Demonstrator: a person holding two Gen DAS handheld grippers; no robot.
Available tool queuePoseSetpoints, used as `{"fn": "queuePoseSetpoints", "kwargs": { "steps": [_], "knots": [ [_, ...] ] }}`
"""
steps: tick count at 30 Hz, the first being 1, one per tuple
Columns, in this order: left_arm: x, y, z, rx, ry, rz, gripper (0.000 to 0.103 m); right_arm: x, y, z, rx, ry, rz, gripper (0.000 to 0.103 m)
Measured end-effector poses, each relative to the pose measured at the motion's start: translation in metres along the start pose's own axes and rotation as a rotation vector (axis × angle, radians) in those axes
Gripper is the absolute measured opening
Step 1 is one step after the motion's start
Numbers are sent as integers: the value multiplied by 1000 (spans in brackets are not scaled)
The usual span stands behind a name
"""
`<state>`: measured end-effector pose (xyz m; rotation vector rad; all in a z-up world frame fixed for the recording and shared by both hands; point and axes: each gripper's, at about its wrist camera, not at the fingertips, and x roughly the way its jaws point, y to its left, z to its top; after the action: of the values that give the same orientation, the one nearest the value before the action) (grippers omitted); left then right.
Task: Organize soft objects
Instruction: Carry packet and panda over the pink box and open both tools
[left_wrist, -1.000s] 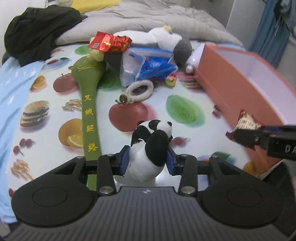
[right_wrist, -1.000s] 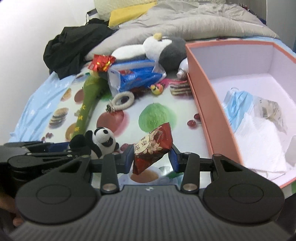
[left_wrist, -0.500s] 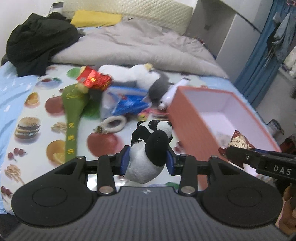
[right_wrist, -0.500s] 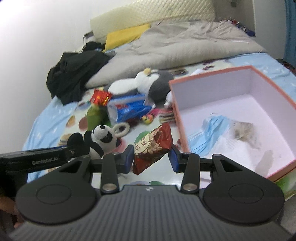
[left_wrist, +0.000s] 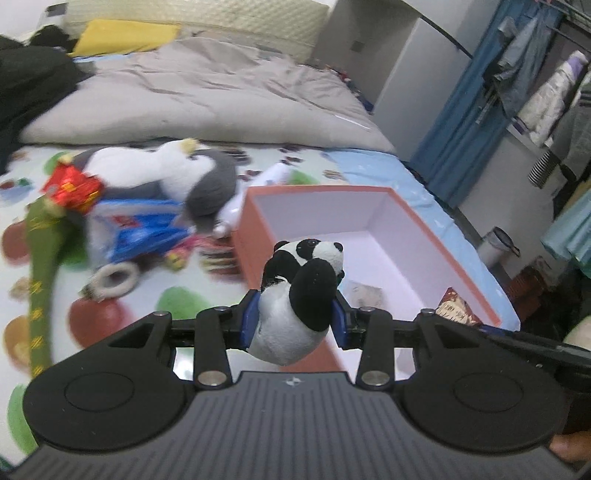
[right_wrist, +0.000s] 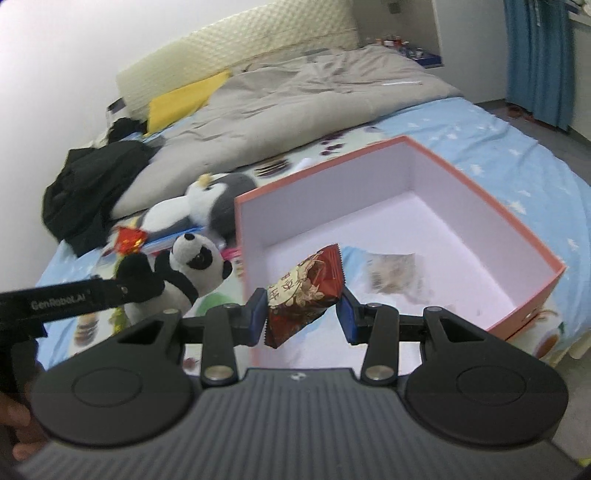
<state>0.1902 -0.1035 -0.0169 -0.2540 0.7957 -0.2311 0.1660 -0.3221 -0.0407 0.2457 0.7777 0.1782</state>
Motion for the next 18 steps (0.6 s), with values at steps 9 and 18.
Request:
{"fn": "queuePoseSetpoints", "kwargs": {
  "steps": [9, 18],
  "knots": [
    [80, -41, 40, 88, 62, -53, 46, 42, -41, 27, 39, 19, -61, 44],
    [146, -50, 51, 116, 147, -47, 47, 88, -74, 37, 66, 73, -80, 45]
  ]
}}
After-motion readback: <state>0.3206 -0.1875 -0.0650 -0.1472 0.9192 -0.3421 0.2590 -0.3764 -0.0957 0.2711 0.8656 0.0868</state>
